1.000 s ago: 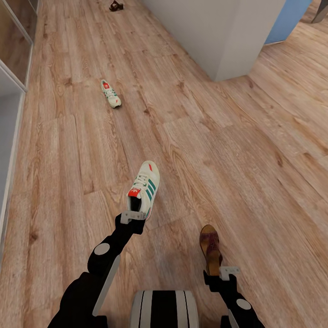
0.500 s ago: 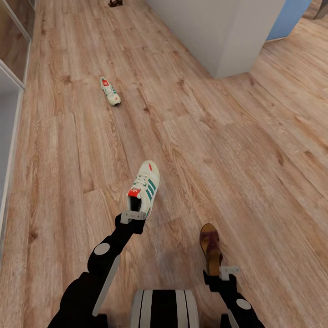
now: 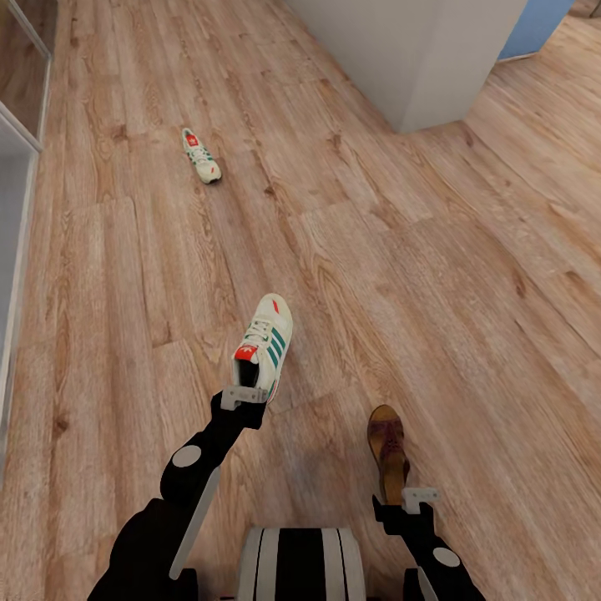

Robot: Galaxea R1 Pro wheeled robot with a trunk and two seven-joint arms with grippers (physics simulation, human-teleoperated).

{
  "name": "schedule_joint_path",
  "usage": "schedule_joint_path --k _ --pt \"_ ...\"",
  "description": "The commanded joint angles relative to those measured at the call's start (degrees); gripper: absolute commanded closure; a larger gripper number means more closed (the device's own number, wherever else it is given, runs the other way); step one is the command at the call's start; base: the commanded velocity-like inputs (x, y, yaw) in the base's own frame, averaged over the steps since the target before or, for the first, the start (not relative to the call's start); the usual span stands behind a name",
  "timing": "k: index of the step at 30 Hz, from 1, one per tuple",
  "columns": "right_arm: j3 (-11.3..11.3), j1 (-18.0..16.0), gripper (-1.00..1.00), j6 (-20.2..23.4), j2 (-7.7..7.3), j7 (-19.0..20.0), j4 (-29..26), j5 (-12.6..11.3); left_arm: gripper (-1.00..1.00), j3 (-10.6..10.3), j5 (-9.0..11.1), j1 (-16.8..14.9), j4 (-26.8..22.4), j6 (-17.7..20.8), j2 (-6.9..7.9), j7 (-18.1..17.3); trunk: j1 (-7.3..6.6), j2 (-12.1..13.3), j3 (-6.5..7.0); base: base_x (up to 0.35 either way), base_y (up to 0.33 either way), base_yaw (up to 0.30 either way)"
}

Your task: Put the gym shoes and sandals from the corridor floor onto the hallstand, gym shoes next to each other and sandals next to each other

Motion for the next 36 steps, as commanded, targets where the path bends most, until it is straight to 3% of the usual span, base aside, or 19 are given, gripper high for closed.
schedule_joint_path --k 1,11,36 --pt "0.00 0.00 -1.00 0.13 0.00 0.06 -0.06 -0.01 1.00 0.00 0.03 -0.01 -0.07 0.31 -0.01 0.00 0.02 -0.02 -0.25 0.000 0.000 0.003" --pt "-0.01 0.00 -1.00 0.38 0.00 0.06 0.00 -0.17 1.00 0.00 0.01 -0.01 -0.06 0.31 -0.01 0.00 0.20 -0.12 -2.19 0.000 0.000 0.000" --pt "-0.33 0.00 -1.00 0.48 0.00 0.02 0.00 -0.26 1.00 0.00 0.03 -0.01 -0.07 0.31 -0.01 0.00 0.22 -0.13 -2.97 0.000 0.000 0.000"
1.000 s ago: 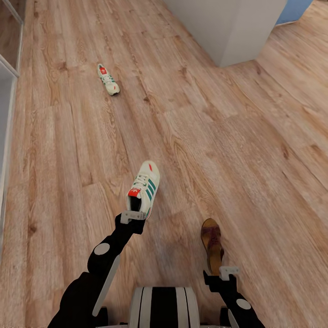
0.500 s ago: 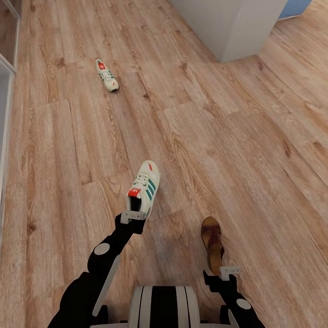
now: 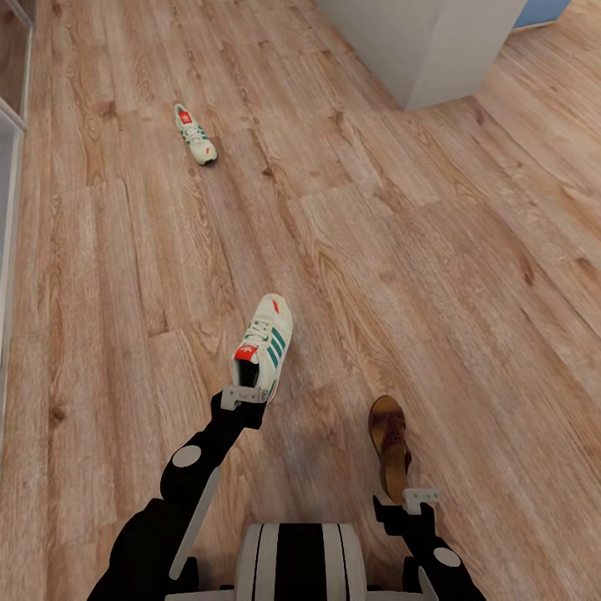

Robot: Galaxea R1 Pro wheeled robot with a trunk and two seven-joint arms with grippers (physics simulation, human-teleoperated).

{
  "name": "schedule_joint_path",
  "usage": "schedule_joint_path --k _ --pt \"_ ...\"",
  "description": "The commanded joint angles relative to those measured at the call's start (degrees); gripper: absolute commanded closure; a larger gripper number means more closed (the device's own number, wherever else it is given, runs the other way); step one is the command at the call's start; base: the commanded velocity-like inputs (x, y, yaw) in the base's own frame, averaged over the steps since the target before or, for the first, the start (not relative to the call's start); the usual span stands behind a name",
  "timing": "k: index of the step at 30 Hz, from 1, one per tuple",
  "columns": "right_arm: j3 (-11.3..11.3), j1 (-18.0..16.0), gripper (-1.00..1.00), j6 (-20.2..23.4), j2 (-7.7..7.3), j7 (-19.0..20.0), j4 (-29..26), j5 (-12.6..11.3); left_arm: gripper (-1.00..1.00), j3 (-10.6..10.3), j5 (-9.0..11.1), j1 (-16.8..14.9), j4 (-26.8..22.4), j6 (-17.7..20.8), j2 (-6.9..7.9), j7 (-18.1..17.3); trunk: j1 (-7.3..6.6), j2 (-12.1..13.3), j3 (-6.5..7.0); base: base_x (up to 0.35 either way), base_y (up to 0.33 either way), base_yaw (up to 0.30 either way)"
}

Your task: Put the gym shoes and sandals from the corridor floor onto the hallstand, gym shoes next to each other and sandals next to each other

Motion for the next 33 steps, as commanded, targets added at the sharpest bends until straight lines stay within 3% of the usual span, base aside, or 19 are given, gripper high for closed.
schedule_joint_path --k 1,20,21,33 --pt "-0.02 0.00 -1.00 0.16 0.01 0.04 -0.06 -0.02 1.00 0.00 0.03 -0.01 -0.07 0.31 -0.01 0.00 -0.01 -0.01 -0.03 0.000 0.000 0.000" --pt "-0.05 0.00 -1.00 0.16 0.01 0.02 -0.13 0.05 1.00 0.00 -0.02 -0.01 -0.07 0.31 -0.01 0.00 -0.01 -0.01 -0.03 0.022 0.000 0.000" --pt "-0.05 0.00 1.00 0.16 0.01 0.02 -0.13 0.06 1.00 0.00 -0.02 -0.01 -0.07 0.31 -0.01 0.00 -0.01 -0.01 -0.03 0.000 0.000 0.000" --pt "-0.05 0.00 1.00 0.16 0.01 0.02 -0.13 -0.02 1.00 0.00 -0.01 -0.01 -0.07 0.31 -0.01 0.00 -0.01 -0.01 -0.03 0.000 0.000 0.000"
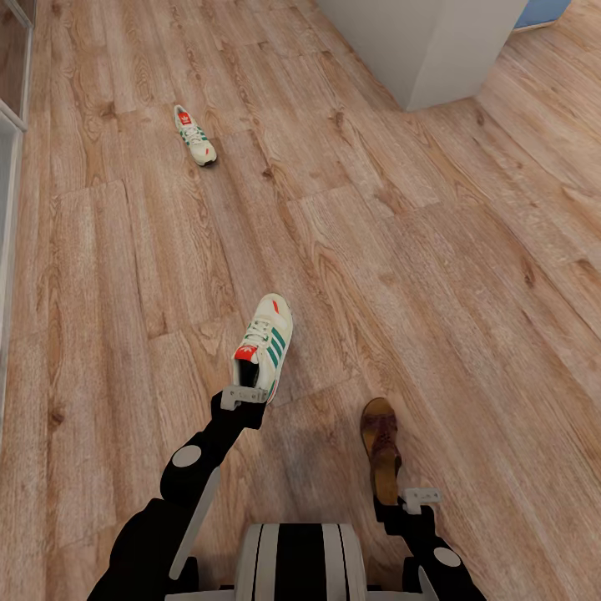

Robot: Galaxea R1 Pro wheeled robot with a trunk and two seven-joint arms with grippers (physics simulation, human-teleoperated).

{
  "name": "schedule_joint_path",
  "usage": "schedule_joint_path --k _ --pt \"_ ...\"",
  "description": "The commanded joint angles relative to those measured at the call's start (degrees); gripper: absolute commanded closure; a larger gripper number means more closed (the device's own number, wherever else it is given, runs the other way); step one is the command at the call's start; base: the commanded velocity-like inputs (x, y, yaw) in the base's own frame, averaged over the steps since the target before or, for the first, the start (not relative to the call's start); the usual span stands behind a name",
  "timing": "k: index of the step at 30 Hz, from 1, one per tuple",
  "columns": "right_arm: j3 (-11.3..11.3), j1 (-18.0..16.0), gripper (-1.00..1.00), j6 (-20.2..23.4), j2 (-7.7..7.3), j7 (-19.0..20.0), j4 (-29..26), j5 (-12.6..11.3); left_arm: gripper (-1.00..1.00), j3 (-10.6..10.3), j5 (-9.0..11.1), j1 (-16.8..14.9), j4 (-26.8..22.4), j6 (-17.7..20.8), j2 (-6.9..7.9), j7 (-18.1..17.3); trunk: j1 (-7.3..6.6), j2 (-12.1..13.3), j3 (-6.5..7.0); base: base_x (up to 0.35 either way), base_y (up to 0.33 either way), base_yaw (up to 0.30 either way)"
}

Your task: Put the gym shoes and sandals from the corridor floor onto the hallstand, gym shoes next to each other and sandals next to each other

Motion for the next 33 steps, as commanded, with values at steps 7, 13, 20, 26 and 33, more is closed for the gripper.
schedule_joint_path --k 7,13,20,26,33 --pt "-0.01 0.00 1.00 0.15 0.01 0.08 -0.05 -0.30 1.00 0.00 0.06 -0.01 -0.07 0.31 -0.01 0.00 -0.01 -0.01 -0.03 0.000 0.000 0.000" --pt "-0.01 0.00 1.00 0.15 0.01 0.10 -0.05 -0.30 1.00 0.00 0.05 -0.01 -0.07 0.31 -0.01 0.00 -0.01 -0.01 -0.03 0.000 0.000 0.000" --pt "0.02 0.00 1.00 0.15 0.01 0.08 -0.05 -0.30 1.00 0.00 0.05 -0.01 -0.07 0.31 -0.01 0.00 -0.09 0.03 0.64 0.000 0.000 0.000" --pt "0.07 0.00 1.00 0.15 0.01 0.12 -0.05 -0.30 1.00 0.00 0.07 -0.01 -0.07 0.31 -0.01 0.00 -0.24 0.11 1.97 0.000 0.000 0.000" --pt "0.31 0.00 1.00 0.98 -0.03 0.06 -4.88 -0.24 1.00 0.00 0.07 -0.01 -0.07 0.38 -0.01 0.00 -0.42 0.20 3.52 0.000 0.000 0.000"
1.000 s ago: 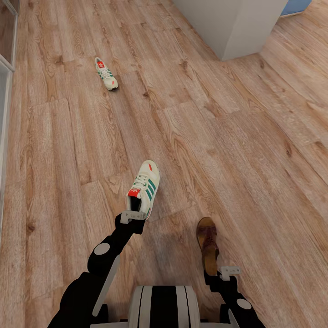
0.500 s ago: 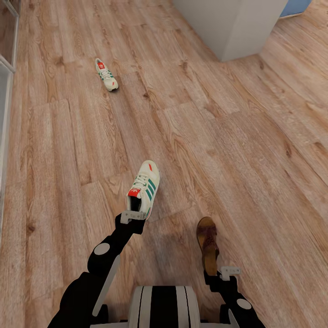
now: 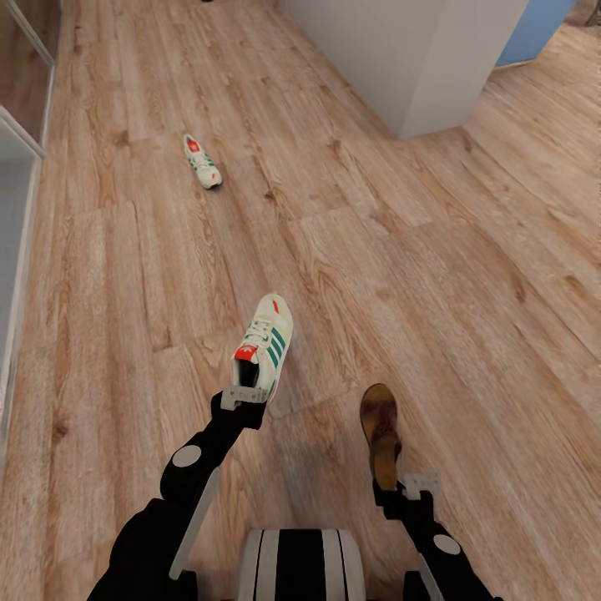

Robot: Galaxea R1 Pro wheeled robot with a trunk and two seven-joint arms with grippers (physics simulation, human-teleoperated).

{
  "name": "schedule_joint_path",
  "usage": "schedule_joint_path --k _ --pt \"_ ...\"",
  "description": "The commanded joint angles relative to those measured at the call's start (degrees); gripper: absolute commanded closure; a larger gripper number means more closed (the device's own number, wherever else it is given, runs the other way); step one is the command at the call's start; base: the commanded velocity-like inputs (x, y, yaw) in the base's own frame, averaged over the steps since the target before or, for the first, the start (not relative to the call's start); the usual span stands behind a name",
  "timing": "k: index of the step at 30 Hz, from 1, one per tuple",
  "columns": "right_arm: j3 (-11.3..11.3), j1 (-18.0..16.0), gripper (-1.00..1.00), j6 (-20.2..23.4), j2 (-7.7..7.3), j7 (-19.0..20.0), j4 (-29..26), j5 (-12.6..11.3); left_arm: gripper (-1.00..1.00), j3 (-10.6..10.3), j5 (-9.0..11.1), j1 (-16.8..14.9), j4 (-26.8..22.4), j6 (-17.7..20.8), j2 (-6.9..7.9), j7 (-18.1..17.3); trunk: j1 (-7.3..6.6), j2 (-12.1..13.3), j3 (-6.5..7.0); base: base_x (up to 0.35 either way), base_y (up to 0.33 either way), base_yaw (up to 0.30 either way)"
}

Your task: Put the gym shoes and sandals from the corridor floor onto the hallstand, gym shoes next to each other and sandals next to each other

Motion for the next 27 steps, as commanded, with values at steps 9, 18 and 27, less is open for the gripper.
schedule_joint_path --k 9,18,27 --pt "-0.06 0.02 1.00 16.45 -0.03 0.36 -15.11 -0.27 1.00 0.06 0.03 -0.01 0.01 0.45 -0.01 0.00 -0.23 0.11 1.97 0.000 0.000 0.000" --pt "0.16 0.02 1.00 19.60 0.04 0.33 -21.57 0.11 1.00 0.18 -0.07 -0.01 -0.05 3.23 0.04 0.09 -0.47 0.23 3.96 0.000 0.000 0.000" --pt "0.27 0.02 1.00 29.37 0.12 0.15 -25.86 0.15 1.00 0.34 -0.05 0.07 0.05 3.41 0.08 0.08 -0.70 0.35 5.95 0.000 0.000 0.000"
